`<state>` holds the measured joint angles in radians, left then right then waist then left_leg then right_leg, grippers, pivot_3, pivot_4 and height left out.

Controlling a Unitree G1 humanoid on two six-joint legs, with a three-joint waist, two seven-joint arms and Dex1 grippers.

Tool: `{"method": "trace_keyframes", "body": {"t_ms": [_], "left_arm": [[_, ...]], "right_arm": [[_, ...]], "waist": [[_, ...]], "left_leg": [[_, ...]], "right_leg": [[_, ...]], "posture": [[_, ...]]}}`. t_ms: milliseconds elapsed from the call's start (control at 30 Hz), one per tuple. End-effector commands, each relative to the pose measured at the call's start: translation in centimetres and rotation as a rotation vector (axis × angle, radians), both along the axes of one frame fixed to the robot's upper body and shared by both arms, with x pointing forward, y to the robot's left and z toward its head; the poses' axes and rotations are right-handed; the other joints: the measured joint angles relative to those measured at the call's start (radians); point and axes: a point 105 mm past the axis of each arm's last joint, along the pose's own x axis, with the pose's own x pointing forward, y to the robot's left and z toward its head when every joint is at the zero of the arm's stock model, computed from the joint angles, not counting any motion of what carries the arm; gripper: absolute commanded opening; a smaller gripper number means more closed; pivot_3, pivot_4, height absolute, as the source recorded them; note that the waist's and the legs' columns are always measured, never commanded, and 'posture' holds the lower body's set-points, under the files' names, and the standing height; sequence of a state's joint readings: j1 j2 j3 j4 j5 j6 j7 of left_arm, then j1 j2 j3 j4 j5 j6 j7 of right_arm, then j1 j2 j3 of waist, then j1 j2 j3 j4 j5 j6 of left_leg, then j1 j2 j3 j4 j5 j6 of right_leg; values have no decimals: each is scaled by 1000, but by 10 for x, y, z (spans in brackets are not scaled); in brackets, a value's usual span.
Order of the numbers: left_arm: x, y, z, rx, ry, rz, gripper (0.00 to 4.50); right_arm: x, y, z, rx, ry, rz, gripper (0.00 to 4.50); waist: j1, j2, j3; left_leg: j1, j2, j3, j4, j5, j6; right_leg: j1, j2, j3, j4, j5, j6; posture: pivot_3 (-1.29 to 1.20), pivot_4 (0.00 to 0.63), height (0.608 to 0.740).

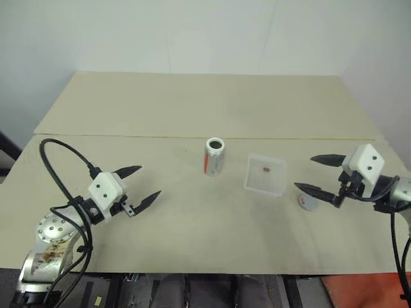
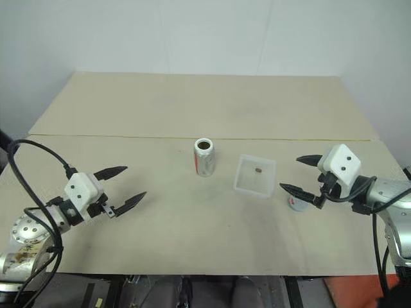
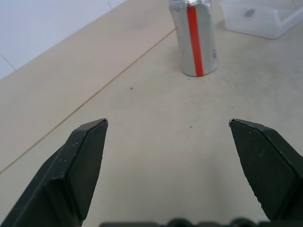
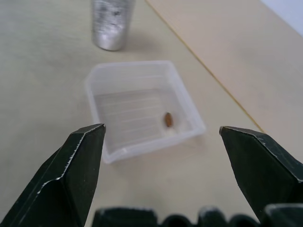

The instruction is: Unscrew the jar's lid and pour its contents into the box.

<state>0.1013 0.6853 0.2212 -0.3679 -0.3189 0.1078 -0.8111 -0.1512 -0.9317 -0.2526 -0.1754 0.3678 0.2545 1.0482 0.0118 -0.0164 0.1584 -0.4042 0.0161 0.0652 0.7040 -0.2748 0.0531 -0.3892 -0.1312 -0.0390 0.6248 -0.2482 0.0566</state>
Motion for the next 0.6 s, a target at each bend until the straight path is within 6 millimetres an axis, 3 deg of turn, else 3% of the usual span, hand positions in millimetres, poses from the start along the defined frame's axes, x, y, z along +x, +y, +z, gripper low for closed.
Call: {"method": "trace_keyframes", "body": {"t_ms": [33, 300, 600], "left_arm": [[-11, -5, 11, -1, -16, -50, 4467], [-19, 5, 11, 29, 18, -20, 4467], [-19, 16, 14, 52, 45, 29, 4467]], "right_arm": [[1, 3, 12, -36, -43, 53, 4500], [2, 5, 11, -42, -44, 93, 4500], [1, 24, 5, 0, -56, 139, 4500]], "waist": [[-1, 0, 0], [-1, 0, 0], [-1, 0, 0]], "left_leg": [[0, 0, 0, 0, 0, 0], [0, 0, 0, 0, 0, 0], [0, 0, 0, 0, 0, 0]], "right_leg": [[0, 0, 0, 0, 0, 0], [0, 0, 0, 0, 0, 0], [0, 0, 0, 0, 0, 0]], "posture": [[0, 150, 740], [0, 150, 740], [0, 150, 740]]}}
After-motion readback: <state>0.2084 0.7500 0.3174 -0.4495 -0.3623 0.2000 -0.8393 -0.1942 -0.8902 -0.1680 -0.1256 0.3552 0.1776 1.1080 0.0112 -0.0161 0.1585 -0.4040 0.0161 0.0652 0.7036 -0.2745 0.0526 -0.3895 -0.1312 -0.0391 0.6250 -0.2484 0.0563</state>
